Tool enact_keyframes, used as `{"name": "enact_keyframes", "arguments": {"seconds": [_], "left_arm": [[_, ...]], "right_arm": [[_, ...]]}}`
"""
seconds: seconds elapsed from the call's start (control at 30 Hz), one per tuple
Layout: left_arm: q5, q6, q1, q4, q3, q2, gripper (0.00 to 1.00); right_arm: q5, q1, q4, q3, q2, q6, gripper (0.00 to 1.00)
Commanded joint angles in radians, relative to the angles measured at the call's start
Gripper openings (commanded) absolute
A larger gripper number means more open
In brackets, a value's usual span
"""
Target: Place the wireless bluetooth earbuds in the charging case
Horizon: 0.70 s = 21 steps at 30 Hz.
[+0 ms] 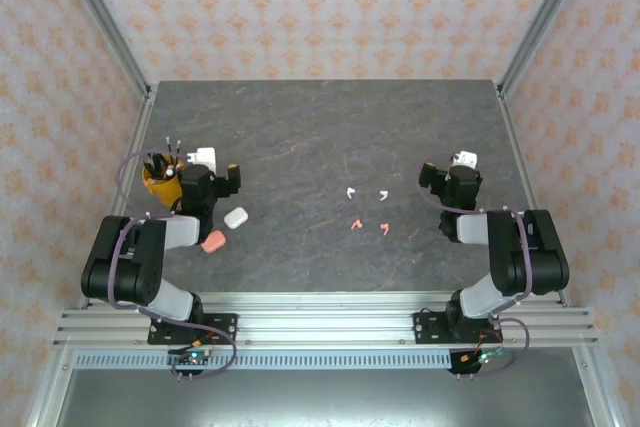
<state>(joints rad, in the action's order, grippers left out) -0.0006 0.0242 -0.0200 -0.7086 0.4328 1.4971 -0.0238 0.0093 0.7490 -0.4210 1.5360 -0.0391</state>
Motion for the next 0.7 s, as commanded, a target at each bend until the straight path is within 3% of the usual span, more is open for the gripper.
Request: {"name": "enact_keyframes", "arguments": {"seconds": [0.0, 0.67], "left_arm": [[-0.029, -0.002, -0.011, -0.031, -0.003, 0.000, 1.00], [-0.020, -0.007, -0.005, -0.023, 0.001, 0.003, 1.00]], "right_arm": [[-0.005, -0.003, 0.005, -0.006, -0.018, -0.010, 0.99], [-0.014, -0.009, -0.002, -0.012, -0.016, -0.003, 0.99]]}}
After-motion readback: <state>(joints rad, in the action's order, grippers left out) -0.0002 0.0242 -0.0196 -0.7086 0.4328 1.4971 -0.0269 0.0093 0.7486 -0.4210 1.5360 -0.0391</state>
